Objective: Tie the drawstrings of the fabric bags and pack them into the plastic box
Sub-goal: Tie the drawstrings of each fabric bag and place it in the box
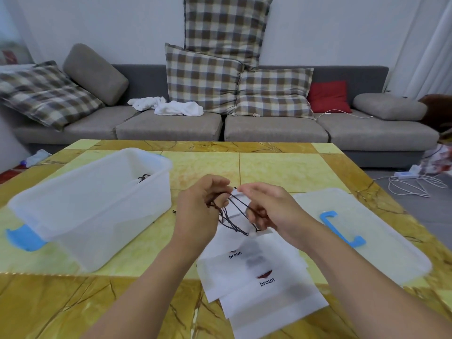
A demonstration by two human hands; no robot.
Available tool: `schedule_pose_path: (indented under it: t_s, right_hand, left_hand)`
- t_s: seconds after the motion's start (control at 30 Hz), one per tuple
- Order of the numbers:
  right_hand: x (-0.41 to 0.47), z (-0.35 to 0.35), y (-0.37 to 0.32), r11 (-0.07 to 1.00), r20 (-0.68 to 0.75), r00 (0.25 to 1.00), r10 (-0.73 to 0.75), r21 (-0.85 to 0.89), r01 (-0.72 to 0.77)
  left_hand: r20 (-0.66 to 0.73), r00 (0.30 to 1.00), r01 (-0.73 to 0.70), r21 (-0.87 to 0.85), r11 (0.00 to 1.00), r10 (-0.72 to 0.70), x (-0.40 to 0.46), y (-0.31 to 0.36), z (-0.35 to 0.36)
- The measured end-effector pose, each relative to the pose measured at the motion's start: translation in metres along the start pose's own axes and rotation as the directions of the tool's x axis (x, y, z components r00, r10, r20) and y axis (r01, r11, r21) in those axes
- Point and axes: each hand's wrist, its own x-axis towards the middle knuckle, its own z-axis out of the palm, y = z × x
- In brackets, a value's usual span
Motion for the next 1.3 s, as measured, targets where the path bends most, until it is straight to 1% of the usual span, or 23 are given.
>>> schedule_pose_path:
  t_s: [0.07, 0.13, 0.2, 0.27, 0.33, 0.4, 0.47, 0.53, 0.6, 0.63, 0.7, 0.77, 0.83, 0.87, 0.93, 1.0, 1.03, 1.1, 1.2, 1.3]
  right_hand:
    - [-0.005, 0.001, -0.004, 0.997, 0.138, 0.988, 0.071, 0.025, -0.076]
    - [-0.005, 0.004, -0.003, 0.992, 0.212, 0.972, 0.107, 0.049, -0.119]
    - [-0.003, 0.007, -0.001, 0.984, 0.19, 0.974, 0.125, 0.1, -0.146]
    - [0.0, 0.007, -0.001, 0.974, 0.13, 0.983, 0.13, 0.168, -0.151]
    - [0.001, 0.003, -0.003, 0.974, 0.056, 0.992, 0.116, 0.192, -0.125]
    - [0.001, -0.002, -0.005, 0.993, -0.017, 0.998, 0.064, 0.103, -0.062]
    - [0.0, -0.004, -0.005, 0.999, -0.057, 0.998, 0.001, -0.039, -0.003]
    - [-0.001, -0.003, -0.003, 0.99, -0.076, 0.996, -0.038, -0.14, 0.027]
    - [-0.001, -0.002, -0.001, 0.975, -0.067, 0.996, -0.061, -0.219, 0.045]
    - [-0.002, -0.002, -0.001, 0.972, -0.049, 0.997, -0.061, -0.229, 0.048]
    - [-0.003, -0.002, -0.002, 0.983, 0.007, 1.0, -0.027, -0.179, 0.028]
    - [-0.006, -0.001, -0.005, 0.984, 0.068, 0.997, 0.021, -0.177, -0.008]
    - [-0.007, 0.0, -0.006, 0.969, 0.075, 0.996, 0.055, -0.245, -0.035]
    - [-0.007, 0.001, -0.006, 0.967, 0.073, 0.994, 0.085, -0.248, -0.064]
    - [-0.004, 0.0, -0.004, 0.973, 0.093, 0.978, 0.188, -0.151, -0.173]
    - [-0.003, 0.002, -0.002, 0.958, 0.15, 0.946, 0.288, -0.054, -0.283]
    - [-0.002, 0.003, -0.002, 0.943, 0.178, 0.928, 0.328, -0.01, -0.332]
    - [0.0, 0.006, -0.001, 0.906, 0.225, 0.898, 0.379, 0.109, -0.409]
    - [0.001, 0.005, -0.001, 0.838, 0.24, 0.881, 0.408, 0.284, -0.466]
    - [0.004, 0.004, 0.003, 0.791, 0.217, 0.897, 0.386, 0.422, -0.443]
  left_hand:
    - [0.006, 1.0, 0.01, -0.094, 0.996, -0.01, -0.002, 0.005, 0.006]
    - [0.069, 0.997, 0.054, -0.195, 0.979, -0.041, -0.005, 0.011, 0.01]
    - [0.128, 0.991, 0.068, -0.231, 0.971, -0.039, -0.008, 0.015, 0.013]
    - [0.149, 0.989, 0.058, -0.231, 0.971, -0.023, -0.007, 0.013, 0.012]
    - [0.167, 0.986, 0.066, -0.241, 0.968, -0.026, -0.004, 0.011, 0.009]
    - [0.174, 0.984, 0.061, -0.215, 0.975, -0.024, 0.0, 0.009, 0.003]
    - [0.161, 0.987, 0.027, -0.11, 0.994, -0.008, 0.002, 0.007, -0.004]
    - [0.137, 0.99, -0.021, 0.008, 1.0, 0.02, 0.002, 0.003, -0.007]
    - [0.098, 0.993, -0.077, 0.08, 0.994, 0.069, 0.003, -0.002, -0.008]
    - [0.072, 0.992, -0.112, 0.116, 0.987, 0.104, 0.003, -0.005, -0.009]
    - [0.026, 0.986, -0.164, 0.179, 0.97, 0.162, 0.002, -0.008, -0.008]
    - [0.009, 0.987, -0.158, 0.165, 0.974, 0.159, 0.001, -0.007, -0.007]
    - [0.04, 0.994, -0.1, 0.072, 0.992, 0.098, 0.001, -0.002, -0.006]
    - [0.066, 0.996, -0.067, 0.018, 0.998, 0.066, 0.001, 0.0, -0.006]
    - [0.096, 0.995, -0.021, -0.079, 0.997, 0.028, 0.002, 0.002, -0.006]
    - [0.125, 0.992, 0.013, -0.168, 0.986, 0.008, 0.001, 0.005, -0.004]
    - [0.151, 0.989, 0.024, -0.195, 0.981, 0.005, -0.001, 0.006, -0.003]
    - [0.205, 0.979, 0.025, -0.195, 0.98, 0.015, -0.003, 0.008, -0.002]
    - [0.261, 0.965, 0.019, -0.216, 0.976, 0.039, -0.005, 0.007, -0.002]
    - [0.273, 0.959, -0.026, -0.185, 0.982, 0.076, -0.006, 0.007, -0.002]
